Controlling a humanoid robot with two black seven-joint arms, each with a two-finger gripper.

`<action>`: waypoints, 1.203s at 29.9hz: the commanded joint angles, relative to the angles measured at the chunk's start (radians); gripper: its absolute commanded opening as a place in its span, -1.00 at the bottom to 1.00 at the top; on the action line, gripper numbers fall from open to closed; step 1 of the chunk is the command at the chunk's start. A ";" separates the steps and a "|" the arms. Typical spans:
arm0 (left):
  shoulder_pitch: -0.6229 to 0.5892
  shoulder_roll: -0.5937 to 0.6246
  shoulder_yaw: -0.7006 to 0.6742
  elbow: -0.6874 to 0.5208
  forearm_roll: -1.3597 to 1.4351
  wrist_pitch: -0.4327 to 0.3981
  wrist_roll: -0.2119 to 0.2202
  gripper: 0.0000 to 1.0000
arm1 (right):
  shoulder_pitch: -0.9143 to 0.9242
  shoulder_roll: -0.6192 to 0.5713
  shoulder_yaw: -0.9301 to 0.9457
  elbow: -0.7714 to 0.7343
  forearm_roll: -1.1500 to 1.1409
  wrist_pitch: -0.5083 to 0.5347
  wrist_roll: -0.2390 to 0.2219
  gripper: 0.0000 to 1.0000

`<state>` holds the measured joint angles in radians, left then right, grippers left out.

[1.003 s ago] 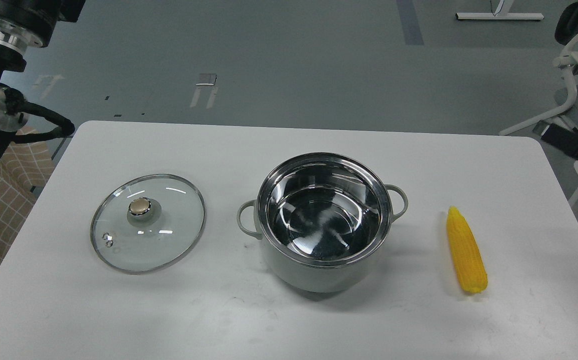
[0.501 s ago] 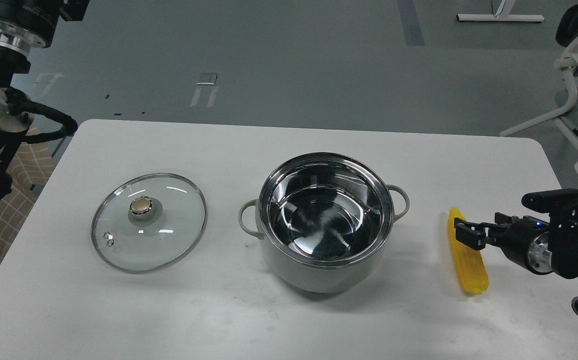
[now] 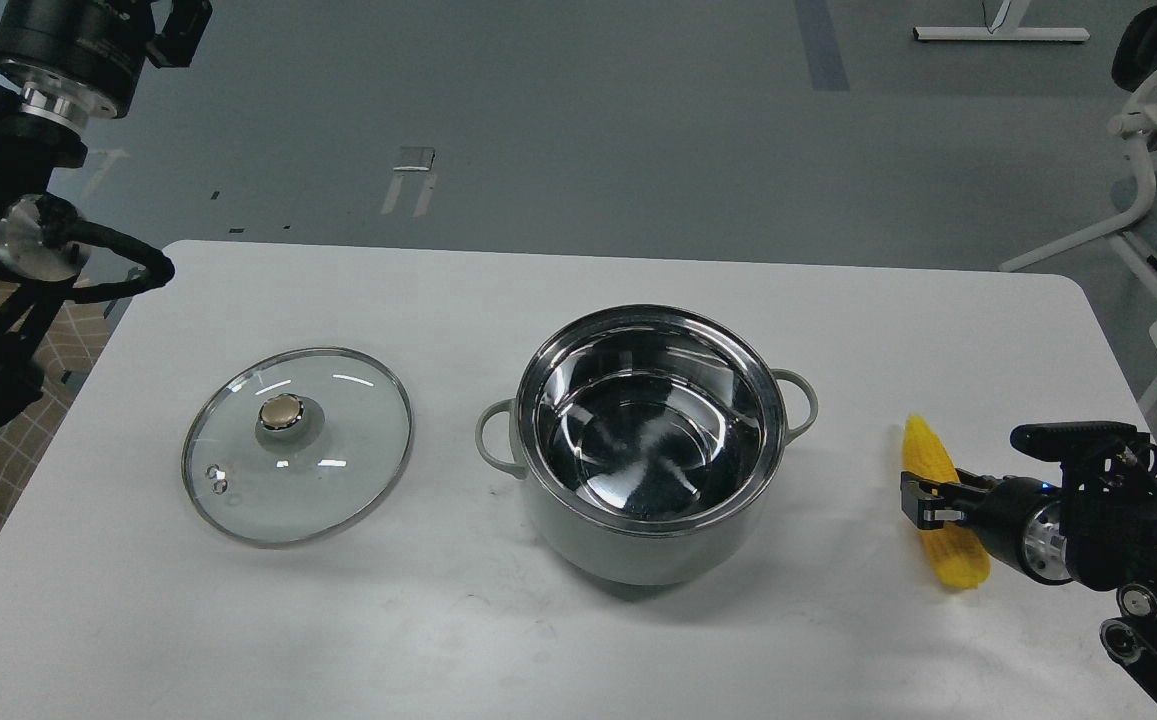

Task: Open pot and put corn in
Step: 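Reach the right gripper to the yellow corn and grasp it, then lift the corn and carry it over the open pot with the right gripper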

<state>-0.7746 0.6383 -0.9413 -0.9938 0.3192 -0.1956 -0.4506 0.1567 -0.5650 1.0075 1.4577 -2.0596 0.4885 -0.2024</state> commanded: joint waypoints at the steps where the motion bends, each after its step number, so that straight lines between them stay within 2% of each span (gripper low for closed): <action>1: -0.002 0.000 -0.002 0.000 -0.002 0.002 0.001 0.95 | 0.000 0.002 0.003 0.000 0.001 0.000 -0.003 -0.40; 2: -0.002 0.000 -0.001 0.000 -0.002 0.002 0.001 0.95 | 0.001 0.002 0.009 0.001 0.003 0.000 -0.003 -0.62; 5: -0.003 0.001 -0.001 0.000 -0.002 0.001 0.001 0.95 | 0.014 0.002 0.040 0.004 0.006 0.000 -0.003 -1.00; 13: -0.003 0.000 -0.001 -0.011 0.001 -0.004 0.001 0.95 | 0.116 0.007 0.198 0.073 0.027 -0.008 -0.002 -1.00; 16: -0.008 -0.002 -0.001 -0.011 0.001 -0.004 0.003 0.95 | 0.211 0.046 0.210 0.124 0.081 -0.005 -0.002 -1.00; 19: -0.009 -0.002 -0.001 -0.011 0.001 -0.004 0.003 0.95 | 0.256 0.146 0.195 0.156 0.134 -0.004 -0.002 -1.00; 20: -0.009 -0.003 -0.001 -0.011 0.001 -0.004 0.003 0.95 | 0.262 0.210 0.174 0.168 0.134 -0.002 -0.003 -1.00; 23: -0.009 -0.003 0.012 -0.012 0.004 -0.005 0.003 0.95 | 0.267 0.306 0.079 0.180 0.134 -0.001 -0.005 -1.00; 29: -0.006 0.009 0.027 -0.011 0.004 -0.027 0.003 0.95 | 0.288 0.321 -0.125 0.176 0.131 -0.002 -0.003 -1.00; 32: -0.006 0.009 0.027 -0.011 0.004 -0.027 0.003 0.95 | 0.300 0.335 -0.162 0.161 0.121 -0.004 -0.003 -1.00; 33: -0.006 0.009 0.027 -0.012 0.004 -0.027 0.003 0.95 | 0.300 0.339 -0.165 0.155 0.119 -0.005 -0.003 -0.92; 35: -0.006 0.008 0.026 -0.012 0.003 -0.027 0.003 0.95 | 0.302 0.340 -0.165 0.144 0.119 -0.011 -0.002 -0.57; 36: -0.006 0.008 0.027 -0.012 0.004 -0.027 0.003 0.95 | 0.302 0.338 -0.165 0.144 0.121 -0.013 0.000 -0.47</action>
<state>-0.7811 0.6469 -0.9143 -1.0052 0.3236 -0.2222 -0.4479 0.4564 -0.2278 0.8472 1.6103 -1.9388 0.4809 -0.2056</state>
